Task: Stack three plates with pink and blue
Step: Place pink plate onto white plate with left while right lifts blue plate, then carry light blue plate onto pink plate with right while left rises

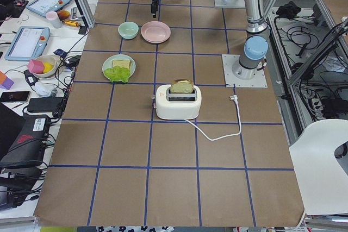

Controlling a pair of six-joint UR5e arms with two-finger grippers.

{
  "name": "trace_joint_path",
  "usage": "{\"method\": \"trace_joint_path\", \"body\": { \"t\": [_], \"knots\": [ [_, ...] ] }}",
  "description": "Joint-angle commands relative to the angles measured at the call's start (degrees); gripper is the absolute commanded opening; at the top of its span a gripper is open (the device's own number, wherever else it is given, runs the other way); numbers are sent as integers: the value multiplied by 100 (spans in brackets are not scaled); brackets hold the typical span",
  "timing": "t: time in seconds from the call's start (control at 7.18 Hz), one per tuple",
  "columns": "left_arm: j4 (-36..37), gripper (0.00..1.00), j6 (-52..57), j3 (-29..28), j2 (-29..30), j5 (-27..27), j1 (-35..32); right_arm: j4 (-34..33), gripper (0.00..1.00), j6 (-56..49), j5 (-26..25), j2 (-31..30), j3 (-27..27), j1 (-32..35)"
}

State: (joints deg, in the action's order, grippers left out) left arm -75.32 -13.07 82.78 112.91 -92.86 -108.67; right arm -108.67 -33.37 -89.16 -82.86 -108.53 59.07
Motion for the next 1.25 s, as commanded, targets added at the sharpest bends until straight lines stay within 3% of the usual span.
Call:
{"method": "trace_joint_path", "body": {
  "t": [0.0, 0.14, 0.42, 0.84, 1.11],
  "knots": [
    [-1304, 100, 208, -751, -602, 356, 329, 417, 0, 906, 135, 24, 499, 575],
    [-1753, 100, 217, -1077, -804, 321, 451, 373, 0, 1642, 240, 42, 508, 1049],
    [-1916, 100, 208, -1133, -823, 364, 487, -151, 0, 3372, 608, 191, 500, 2024],
    [-1899, 100, 217, -1168, -815, 391, 679, -1320, 0, 5606, 610, 691, 508, 3624],
    [-1907, 100, 217, -1177, -876, 391, 855, -1971, 0, 6524, 523, 1208, 552, 4478]
  ]
}}
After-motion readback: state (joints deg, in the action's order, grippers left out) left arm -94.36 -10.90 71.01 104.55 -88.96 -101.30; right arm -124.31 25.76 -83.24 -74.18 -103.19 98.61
